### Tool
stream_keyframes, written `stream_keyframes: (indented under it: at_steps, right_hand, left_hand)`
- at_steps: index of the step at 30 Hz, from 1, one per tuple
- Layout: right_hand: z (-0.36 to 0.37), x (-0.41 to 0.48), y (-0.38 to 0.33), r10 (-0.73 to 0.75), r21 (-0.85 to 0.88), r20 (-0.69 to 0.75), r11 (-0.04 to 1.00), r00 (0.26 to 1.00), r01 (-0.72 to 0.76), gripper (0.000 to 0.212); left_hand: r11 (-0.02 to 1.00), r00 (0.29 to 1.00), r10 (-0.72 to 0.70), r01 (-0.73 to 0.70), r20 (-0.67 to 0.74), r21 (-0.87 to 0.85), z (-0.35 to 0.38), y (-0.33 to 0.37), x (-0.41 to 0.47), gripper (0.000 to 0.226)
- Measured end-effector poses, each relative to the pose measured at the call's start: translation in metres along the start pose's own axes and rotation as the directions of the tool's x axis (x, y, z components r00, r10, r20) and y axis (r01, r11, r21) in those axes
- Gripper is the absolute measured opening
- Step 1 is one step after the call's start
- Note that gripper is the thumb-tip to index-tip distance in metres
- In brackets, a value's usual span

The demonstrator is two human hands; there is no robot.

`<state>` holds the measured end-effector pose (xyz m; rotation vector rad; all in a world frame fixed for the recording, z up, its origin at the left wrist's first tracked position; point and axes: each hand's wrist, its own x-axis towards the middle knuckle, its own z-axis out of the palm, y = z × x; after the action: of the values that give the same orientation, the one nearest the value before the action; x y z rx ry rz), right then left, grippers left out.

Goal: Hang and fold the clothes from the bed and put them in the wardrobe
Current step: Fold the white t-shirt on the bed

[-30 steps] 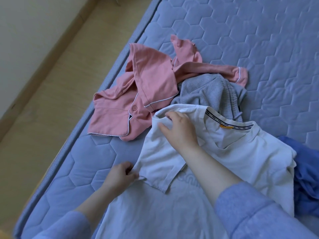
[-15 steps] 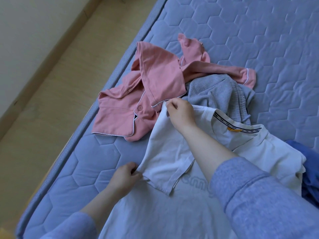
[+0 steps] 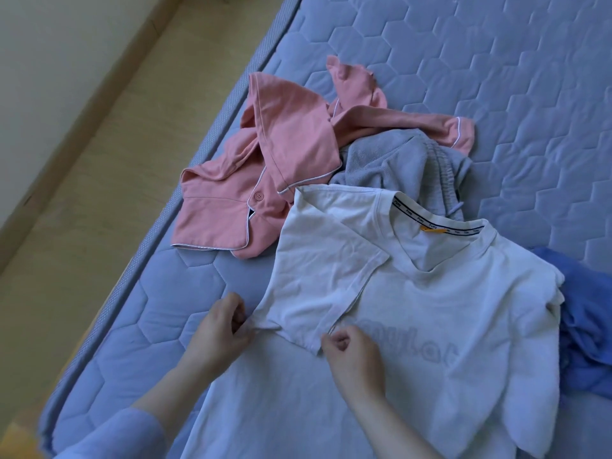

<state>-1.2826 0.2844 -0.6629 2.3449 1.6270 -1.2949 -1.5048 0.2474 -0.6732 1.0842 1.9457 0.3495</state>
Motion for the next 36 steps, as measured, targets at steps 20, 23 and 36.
stream_keyframes:
  at_steps: [20, 23, 36]
  right_hand:
    - [0.035, -0.001, -0.007, 0.120, 0.362, 0.246, 0.909, 0.962, -0.206, 0.029]
    - [0.033, -0.006, 0.002, 0.102, 0.274, 0.167, 0.951, 0.981, -0.145, 0.023]
    - [-0.022, -0.009, 0.040, 0.125, 0.236, 0.088, 0.961, 0.988, -0.143, 0.006]
  left_hand:
    - [0.996, 0.989, -0.094, 0.094, -0.117, -0.001, -0.001, -0.019, -0.006, 0.016]
    - [0.976, 0.970, -0.211, 0.201, -0.122, -0.090, 0.003, -0.019, -0.001, 0.013]
    - [0.992, 0.995, 0.041, -0.029, -0.096, 0.126, 0.001, 0.036, -0.012, 0.018]
